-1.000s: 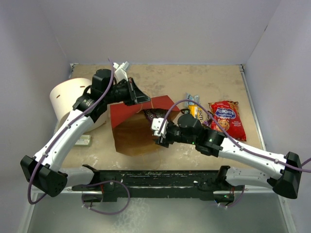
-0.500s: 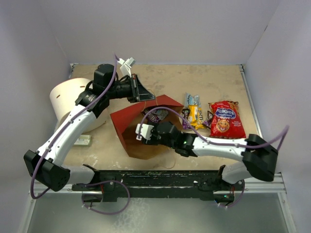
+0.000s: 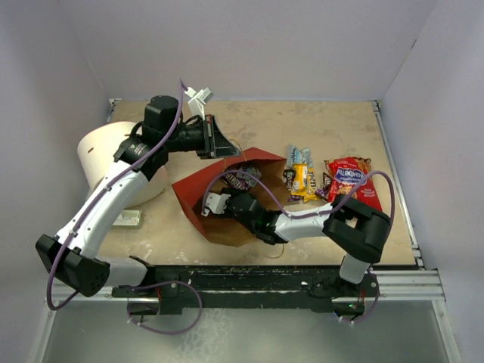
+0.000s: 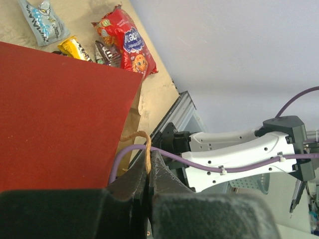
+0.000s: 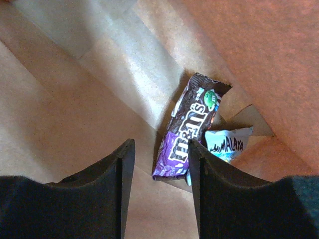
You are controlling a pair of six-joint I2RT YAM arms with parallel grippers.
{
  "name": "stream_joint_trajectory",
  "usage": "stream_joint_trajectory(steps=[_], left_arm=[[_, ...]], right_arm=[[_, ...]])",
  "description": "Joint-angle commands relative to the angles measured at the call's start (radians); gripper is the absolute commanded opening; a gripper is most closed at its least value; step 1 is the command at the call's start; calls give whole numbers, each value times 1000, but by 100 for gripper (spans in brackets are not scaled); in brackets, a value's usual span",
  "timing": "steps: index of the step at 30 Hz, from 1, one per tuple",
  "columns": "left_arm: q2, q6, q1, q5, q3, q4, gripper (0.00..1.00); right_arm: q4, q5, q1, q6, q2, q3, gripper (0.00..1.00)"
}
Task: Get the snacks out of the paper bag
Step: Take out the snack from the paper bag.
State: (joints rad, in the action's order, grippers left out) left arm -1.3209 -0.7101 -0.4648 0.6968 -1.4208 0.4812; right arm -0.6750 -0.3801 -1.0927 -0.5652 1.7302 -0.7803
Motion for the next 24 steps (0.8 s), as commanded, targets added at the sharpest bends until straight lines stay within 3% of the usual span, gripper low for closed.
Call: stream_joint_trajectory(steps=[1, 10, 19, 24], left_arm=[[6, 48, 5, 14, -46, -9, 0], [4, 61, 1, 45, -61, -9, 0], [-12, 66, -24, 92, -70, -36, 0], [-22, 77, -31, 99, -87, -24, 0]], right_arm=[[-143, -26, 33, -59, 11, 25, 49], [-141, -50, 81, -124, 105, -32, 61], [-213, -68, 113, -86, 217, -108, 61], [-248, -89, 155, 39, 277, -162, 61]])
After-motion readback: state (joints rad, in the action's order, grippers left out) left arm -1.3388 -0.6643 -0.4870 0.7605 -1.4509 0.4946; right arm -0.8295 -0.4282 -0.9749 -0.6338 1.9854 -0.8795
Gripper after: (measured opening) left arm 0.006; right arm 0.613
